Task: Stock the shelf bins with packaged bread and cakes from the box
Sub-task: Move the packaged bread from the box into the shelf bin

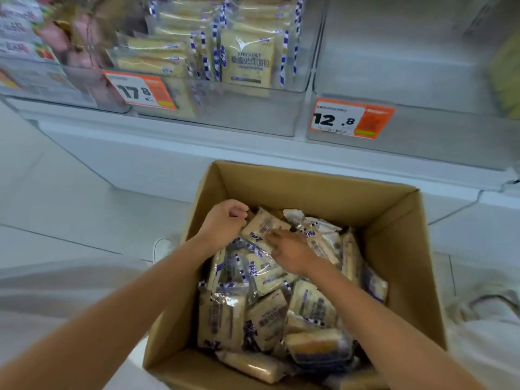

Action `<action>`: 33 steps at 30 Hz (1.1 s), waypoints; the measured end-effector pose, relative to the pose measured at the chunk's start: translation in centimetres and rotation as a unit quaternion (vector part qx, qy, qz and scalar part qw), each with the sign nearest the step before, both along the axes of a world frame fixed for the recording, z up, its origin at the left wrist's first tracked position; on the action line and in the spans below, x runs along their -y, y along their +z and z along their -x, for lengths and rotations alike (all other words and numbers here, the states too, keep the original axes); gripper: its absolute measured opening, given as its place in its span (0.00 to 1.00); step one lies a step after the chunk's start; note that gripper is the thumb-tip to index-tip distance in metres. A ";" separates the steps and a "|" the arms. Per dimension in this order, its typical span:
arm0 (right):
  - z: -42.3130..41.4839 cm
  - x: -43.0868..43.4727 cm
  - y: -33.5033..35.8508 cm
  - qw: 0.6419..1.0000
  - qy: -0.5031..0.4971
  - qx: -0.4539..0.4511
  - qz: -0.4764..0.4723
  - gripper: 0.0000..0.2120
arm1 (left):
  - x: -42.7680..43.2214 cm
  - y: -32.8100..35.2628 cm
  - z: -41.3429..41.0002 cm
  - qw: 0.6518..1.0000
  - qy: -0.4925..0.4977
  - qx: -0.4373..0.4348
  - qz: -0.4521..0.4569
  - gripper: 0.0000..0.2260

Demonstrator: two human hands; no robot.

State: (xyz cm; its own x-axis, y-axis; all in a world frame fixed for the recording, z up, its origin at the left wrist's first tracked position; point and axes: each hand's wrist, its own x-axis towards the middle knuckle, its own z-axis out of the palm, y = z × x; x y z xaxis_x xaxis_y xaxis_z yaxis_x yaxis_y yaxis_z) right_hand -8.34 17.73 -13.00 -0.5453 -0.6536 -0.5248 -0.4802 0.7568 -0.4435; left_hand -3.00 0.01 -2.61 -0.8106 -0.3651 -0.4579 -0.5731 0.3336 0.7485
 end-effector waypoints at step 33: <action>3.3 -7.6 12.1 0.856 -0.366 0.231 0.282 0.28 | -3.6 3.3 1.0 0.952 -0.011 -0.036 -0.303 0.13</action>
